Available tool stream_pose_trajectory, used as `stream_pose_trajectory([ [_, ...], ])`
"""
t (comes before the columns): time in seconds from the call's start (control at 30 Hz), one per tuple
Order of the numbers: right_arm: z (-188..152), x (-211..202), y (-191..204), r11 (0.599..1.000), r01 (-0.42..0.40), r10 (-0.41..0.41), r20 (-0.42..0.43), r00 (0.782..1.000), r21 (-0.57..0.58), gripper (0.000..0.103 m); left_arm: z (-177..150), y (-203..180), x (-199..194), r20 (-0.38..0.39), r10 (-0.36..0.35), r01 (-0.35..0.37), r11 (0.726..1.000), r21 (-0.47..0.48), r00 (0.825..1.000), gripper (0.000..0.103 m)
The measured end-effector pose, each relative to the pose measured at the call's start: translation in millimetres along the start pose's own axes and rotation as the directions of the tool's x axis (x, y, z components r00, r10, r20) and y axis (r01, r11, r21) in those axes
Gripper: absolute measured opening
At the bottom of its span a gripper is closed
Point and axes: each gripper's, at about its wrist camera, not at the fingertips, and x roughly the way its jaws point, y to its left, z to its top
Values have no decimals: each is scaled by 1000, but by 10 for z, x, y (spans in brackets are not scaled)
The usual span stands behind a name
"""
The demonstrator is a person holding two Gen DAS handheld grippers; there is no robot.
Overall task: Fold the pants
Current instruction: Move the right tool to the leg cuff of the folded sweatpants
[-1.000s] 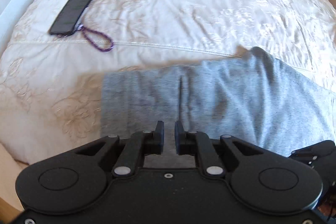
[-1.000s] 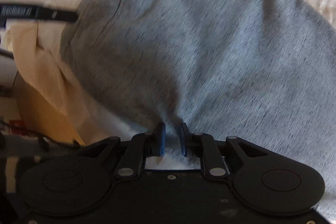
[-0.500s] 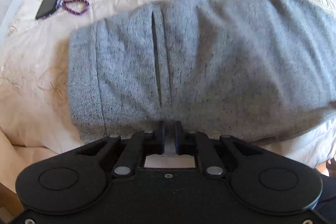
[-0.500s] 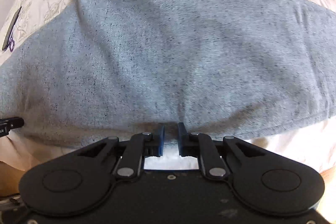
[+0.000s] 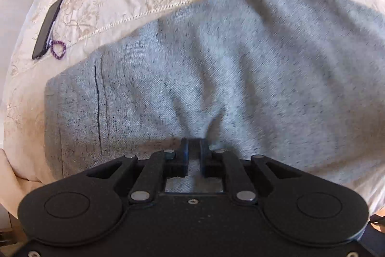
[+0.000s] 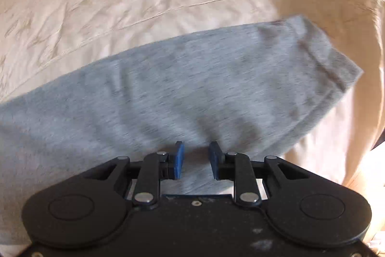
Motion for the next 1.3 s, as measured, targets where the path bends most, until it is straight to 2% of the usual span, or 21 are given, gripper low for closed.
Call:
stream_pose_trajectory([
  [0.1,151,-116,-400,1000,-20,18,71,997,21,26,135,-367,-391,111,-32,28,999,38,993,16],
  [0.17,292,-67,-631,999,-41,40,85,996,3,26,268,-752,-569,166,-67,52,994,93,984,16],
  [0.23,435,109,-851,1000,-3,3,62,998,2,26,411,-1166,-646,181,-140,114,982,148,973,21],
  [0.3,557,292,-1092,998,58,-59,64,996,14,26,523,-1579,-687,185,-186,153,972,180,965,21],
  [0.33,607,337,-1199,997,71,-72,69,995,18,19,578,-1792,-700,185,-202,164,965,202,962,21],
  [0.43,749,280,-1387,998,-28,24,81,996,51,19,671,-2310,-716,195,-240,182,944,274,951,21],
  [0.5,756,155,-1464,999,-43,39,111,993,32,27,731,-2637,-668,184,-277,206,921,332,943,21],
  [0.53,781,86,-1518,999,-39,36,127,991,22,27,760,-2790,-623,172,-293,218,908,357,940,21],
  [0.6,762,-38,-1604,998,-60,56,138,989,21,27,779,-3047,-520,153,-296,215,892,398,943,21],
  [0.63,740,-91,-1677,997,-76,71,134,988,30,26,808,-3201,-424,144,-276,192,884,426,950,22],
  [0.7,728,-140,-1795,994,-95,88,129,988,52,27,881,-3394,-257,157,-214,126,891,437,964,21],
  [0.83,617,-226,-2056,988,-129,121,94,988,89,28,1081,-3553,-230,187,-144,65,924,376,972,17],
  [0.97,525,-80,-2206,973,-189,186,29,982,137,31,1190,-3451,-337,154,-177,133,957,259,972,17],
  [1.0,501,-55,-2241,967,-207,207,16,978,150,31,1180,-3422,-364,151,-174,134,960,244,973,20],
  [1.1,490,52,-2324,945,-265,270,1,963,193,33,1099,-3308,-427,142,-159,130,972,197,977,20],
  [1.3,739,380,-2455,906,-344,357,-10,934,246,38,809,-3021,-491,98,-131,115,982,149,987,20],
])
